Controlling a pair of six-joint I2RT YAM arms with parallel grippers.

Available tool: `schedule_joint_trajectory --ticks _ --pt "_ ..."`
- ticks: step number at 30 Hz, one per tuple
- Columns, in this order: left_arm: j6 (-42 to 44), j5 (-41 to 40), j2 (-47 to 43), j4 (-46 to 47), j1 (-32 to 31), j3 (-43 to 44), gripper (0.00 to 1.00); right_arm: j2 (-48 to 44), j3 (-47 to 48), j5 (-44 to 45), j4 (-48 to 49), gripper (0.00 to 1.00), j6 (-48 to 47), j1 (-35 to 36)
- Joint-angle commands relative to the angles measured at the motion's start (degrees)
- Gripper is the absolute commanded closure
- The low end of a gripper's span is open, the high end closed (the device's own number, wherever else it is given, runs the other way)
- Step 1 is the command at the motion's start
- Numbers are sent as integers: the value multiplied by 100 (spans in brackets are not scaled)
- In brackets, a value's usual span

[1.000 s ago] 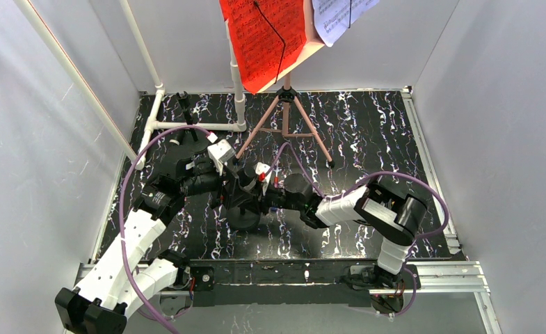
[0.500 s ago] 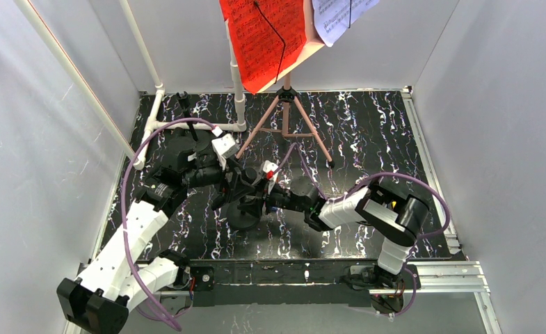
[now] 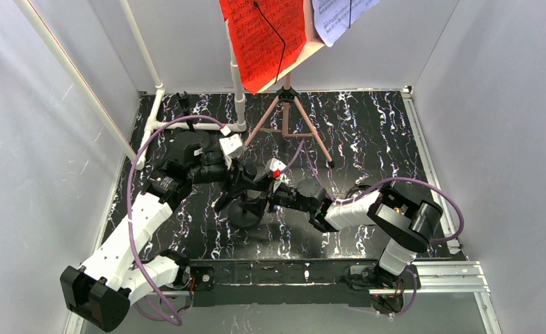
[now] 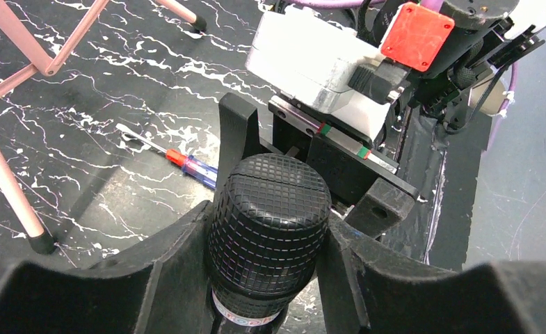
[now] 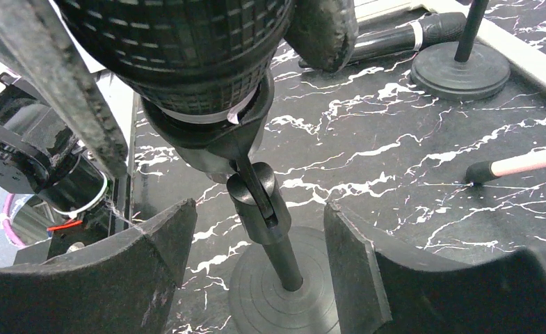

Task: Pack up the instrument practice props

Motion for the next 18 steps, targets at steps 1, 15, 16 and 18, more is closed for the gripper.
schedule_joint_trajectory --ticks 1,15,16,18 --pt "99 -79 -175 -116 -28 26 70 -206 149 114 164 24 -258 10" --pt "-455 2 -484 414 -28 -318 92 -70 515 307 -80 35 -711 7" --pt "-497 6 -505 488 -28 -358 92 -47 539 303 -96 37 -737 12" --pt "-536 13 -505 538 -36 -387 92 35 609 268 -136 45 -781 7"
